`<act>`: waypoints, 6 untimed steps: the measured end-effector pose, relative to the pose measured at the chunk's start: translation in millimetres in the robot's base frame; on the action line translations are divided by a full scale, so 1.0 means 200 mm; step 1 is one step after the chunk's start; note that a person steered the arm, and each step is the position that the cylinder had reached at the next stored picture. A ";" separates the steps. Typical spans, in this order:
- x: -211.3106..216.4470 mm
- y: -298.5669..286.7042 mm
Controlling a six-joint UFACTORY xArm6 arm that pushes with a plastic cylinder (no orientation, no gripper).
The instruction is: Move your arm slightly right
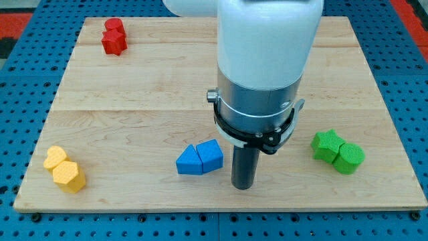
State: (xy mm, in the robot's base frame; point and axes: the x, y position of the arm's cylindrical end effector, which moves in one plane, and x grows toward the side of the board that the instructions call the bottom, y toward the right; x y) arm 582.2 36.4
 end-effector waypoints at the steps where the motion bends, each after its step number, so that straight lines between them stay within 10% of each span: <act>1: 0.01 0.04; 6: -0.03 0.66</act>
